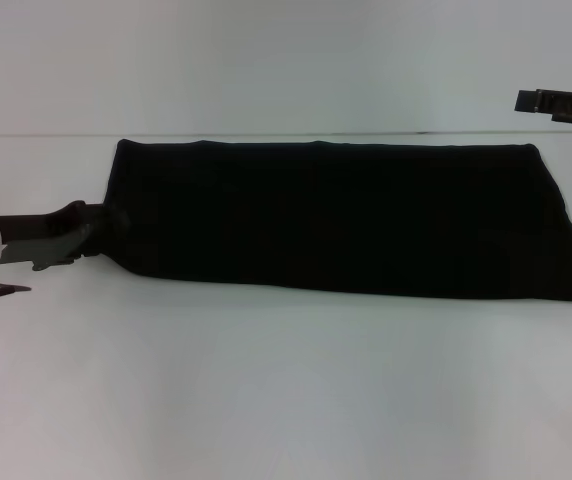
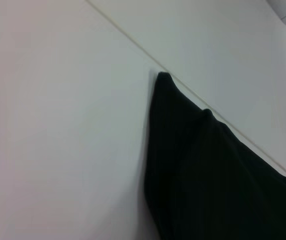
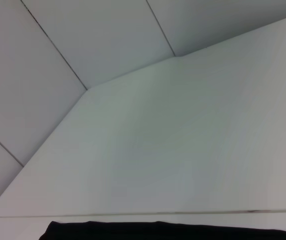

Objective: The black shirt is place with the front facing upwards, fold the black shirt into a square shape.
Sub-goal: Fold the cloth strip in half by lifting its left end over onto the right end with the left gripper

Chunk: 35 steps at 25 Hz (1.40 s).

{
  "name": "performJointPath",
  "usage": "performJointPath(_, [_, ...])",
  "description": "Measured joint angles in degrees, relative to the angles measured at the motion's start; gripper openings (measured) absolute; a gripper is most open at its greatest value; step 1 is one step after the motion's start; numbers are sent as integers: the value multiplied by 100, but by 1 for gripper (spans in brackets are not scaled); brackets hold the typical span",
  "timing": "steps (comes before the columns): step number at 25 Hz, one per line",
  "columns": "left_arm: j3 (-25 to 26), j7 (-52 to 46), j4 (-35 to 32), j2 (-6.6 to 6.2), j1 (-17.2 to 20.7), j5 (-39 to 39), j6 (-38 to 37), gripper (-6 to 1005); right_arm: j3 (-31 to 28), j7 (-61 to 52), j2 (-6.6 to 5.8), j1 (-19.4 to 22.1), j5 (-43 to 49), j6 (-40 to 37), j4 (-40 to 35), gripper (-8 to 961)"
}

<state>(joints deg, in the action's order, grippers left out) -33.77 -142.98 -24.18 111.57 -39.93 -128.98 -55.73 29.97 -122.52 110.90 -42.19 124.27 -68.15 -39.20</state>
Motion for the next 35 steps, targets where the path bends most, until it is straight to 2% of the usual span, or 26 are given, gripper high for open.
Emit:
performJointPath(6, [8, 187, 0, 34, 35, -20, 169, 731, -8, 0, 0, -8, 0, 5, 0, 826])
performJointPath(18, [-14, 204, -19, 32, 60, -24, 135, 251, -9, 0, 0, -26, 0, -11, 2, 825])
performJointPath(23, [-16, 214, -276, 53, 267, -19, 97, 62, -9, 5, 29, -38, 0, 12, 50, 825])
performJointPath(25, [-11, 220, -507, 86, 436, 2, 10, 26, -10, 7, 61, -41, 0, 14, 52, 825])
performJointPath(29, [49, 291, -920, 114, 777, 38, -210, 27, -15, 8, 102, -40, -77, 77, 101, 825])
performJointPath(33, [80, 333, -1286, 102, 1174, 41, -409, 27, 17, 10, 116, -58, -128, 180, 237, 825])
performJointPath(35, [265, 348, -1551, 80, 1417, 20, -527, 27, 17, 12, 132, -72, -132, 213, 278, 825])
